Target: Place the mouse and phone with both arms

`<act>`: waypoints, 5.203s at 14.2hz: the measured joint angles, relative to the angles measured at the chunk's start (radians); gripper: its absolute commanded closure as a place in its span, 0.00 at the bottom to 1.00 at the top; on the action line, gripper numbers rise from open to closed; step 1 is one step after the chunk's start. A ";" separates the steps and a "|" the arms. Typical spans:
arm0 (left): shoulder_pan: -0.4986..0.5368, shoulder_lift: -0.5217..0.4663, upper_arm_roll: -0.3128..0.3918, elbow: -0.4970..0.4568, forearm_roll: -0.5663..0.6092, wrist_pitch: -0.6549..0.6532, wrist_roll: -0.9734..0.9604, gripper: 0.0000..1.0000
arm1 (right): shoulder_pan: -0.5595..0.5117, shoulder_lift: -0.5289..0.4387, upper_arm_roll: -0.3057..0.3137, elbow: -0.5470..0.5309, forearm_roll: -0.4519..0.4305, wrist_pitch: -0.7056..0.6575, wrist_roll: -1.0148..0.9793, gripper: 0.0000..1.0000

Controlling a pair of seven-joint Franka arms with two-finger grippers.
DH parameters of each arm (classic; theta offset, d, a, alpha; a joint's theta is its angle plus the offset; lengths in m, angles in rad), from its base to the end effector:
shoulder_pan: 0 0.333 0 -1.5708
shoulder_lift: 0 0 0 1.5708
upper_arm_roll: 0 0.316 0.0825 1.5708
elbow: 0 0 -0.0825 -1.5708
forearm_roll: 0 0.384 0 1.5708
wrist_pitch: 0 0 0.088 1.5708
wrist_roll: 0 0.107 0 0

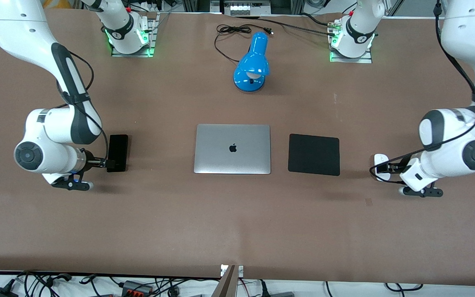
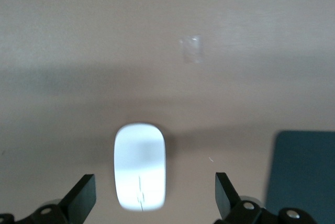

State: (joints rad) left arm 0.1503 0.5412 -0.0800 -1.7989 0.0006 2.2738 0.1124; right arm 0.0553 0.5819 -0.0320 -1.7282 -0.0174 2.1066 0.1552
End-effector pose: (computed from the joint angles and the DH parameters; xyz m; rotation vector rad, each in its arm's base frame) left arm 0.6457 0.0491 0.2419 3.0930 -0.0502 -0.0938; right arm 0.6463 0.0159 0.2315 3.0709 -0.1814 -0.3081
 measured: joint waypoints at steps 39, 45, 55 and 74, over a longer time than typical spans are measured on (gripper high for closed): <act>-0.363 -0.010 -0.021 -0.177 0.000 0.210 -0.357 0.71 | 0.038 -0.024 -0.004 -0.222 0.000 0.233 -0.133 0.42; -0.374 -0.009 -0.023 -0.199 0.000 0.228 -0.377 0.14 | 0.038 -0.025 -0.003 -0.222 0.000 0.240 -0.133 0.78; -0.371 -0.032 -0.022 -0.189 0.000 0.235 -0.379 0.00 | 0.170 0.014 0.069 -0.080 0.174 0.232 0.066 0.81; -0.276 -0.229 0.002 0.531 0.082 -0.930 -0.245 0.00 | 0.268 0.094 0.052 0.022 0.071 0.236 0.137 0.00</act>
State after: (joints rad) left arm -0.1258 0.3124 -0.0778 -1.2682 0.0831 1.3439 -0.1324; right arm 0.3238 0.6756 0.0202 -1.7058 0.0535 2.3423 0.2918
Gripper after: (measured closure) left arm 0.000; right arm 0.000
